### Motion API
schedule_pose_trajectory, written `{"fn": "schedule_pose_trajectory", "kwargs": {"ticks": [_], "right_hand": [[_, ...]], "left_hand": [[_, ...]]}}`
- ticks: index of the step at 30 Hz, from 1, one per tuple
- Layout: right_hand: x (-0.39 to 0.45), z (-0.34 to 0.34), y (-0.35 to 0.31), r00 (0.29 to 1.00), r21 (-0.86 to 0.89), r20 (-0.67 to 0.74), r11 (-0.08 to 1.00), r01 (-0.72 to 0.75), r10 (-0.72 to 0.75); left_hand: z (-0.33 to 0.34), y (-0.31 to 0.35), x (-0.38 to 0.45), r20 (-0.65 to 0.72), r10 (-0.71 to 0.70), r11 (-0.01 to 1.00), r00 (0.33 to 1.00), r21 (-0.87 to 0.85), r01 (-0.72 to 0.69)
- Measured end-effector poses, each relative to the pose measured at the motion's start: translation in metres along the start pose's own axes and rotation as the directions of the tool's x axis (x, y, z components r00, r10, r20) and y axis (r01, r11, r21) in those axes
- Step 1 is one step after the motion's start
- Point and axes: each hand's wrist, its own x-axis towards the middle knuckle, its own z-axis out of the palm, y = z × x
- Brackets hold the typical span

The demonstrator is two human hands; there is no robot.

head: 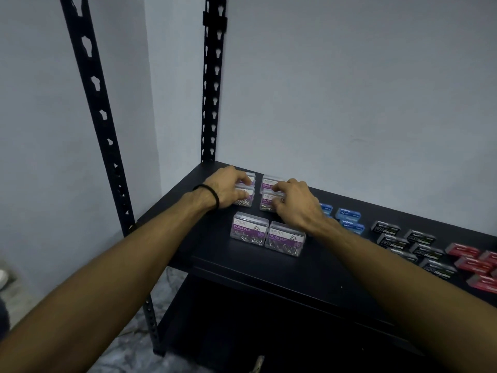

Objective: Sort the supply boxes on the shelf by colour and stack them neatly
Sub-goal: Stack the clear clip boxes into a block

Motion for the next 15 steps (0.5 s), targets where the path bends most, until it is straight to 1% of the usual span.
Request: {"fn": "schedule_pose_trajectory", "kwargs": {"ticks": [3,7,10,15], "right_hand": [[0.004,-0.001,-0.001,1.000,-0.017,-0.001,1.000,-0.005,0.005],[0.007,-0.004,-0.004,0.998,-0.012,0.060,1.000,-0.009,0.010],[0.008,-0.007,-0.006,0.996,0.037,0.091,0.999,-0.016,0.013],[0.006,-0.011,-0.007,0.990,0.134,0.133,0.989,-0.062,0.044]], "left_hand": [[0.001,-0.001,0.002,-0.002,0.001,1.000,1.000,-0.010,-0.001],[0.000,-0.002,0.003,0.027,0.010,0.999,1.000,-0.031,-0.010],[-0.002,-0.001,0.002,0.050,0.004,0.998,0.999,-0.070,0.000],[-0.003,0.001,-0.001,0.076,0.034,0.994,0.997,-0.109,-0.026]]}}
